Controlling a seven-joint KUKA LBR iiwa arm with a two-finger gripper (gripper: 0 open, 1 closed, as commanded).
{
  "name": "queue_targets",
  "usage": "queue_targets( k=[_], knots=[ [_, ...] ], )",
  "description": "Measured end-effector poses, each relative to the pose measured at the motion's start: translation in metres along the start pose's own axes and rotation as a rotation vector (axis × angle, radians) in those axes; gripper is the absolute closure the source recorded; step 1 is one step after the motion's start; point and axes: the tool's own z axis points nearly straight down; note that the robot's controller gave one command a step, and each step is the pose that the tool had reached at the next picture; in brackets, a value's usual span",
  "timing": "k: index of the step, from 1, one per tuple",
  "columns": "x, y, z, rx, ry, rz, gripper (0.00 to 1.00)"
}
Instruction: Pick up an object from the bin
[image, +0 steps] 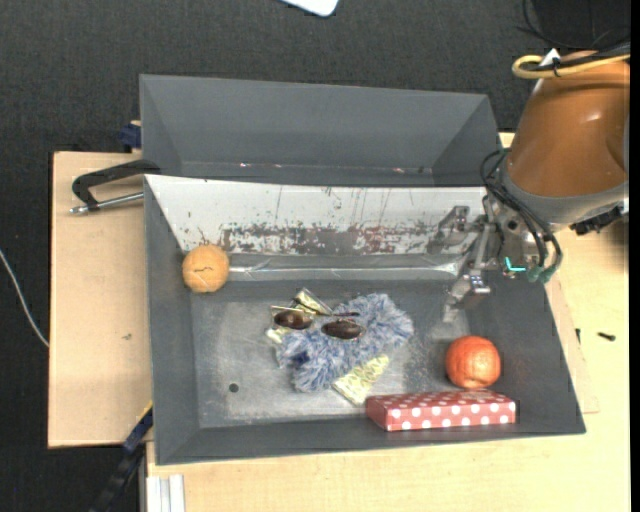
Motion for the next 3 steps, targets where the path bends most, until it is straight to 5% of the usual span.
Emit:
queue_targets(
  k=[2, 3],
  knots=[
    [-0.004, 0.002, 0.000, 0.002, -0.014, 0.001, 0.00],
    [-0.018, 0.025, 0.055, 0.001, -0.015, -0.012, 0.00]
  ],
)
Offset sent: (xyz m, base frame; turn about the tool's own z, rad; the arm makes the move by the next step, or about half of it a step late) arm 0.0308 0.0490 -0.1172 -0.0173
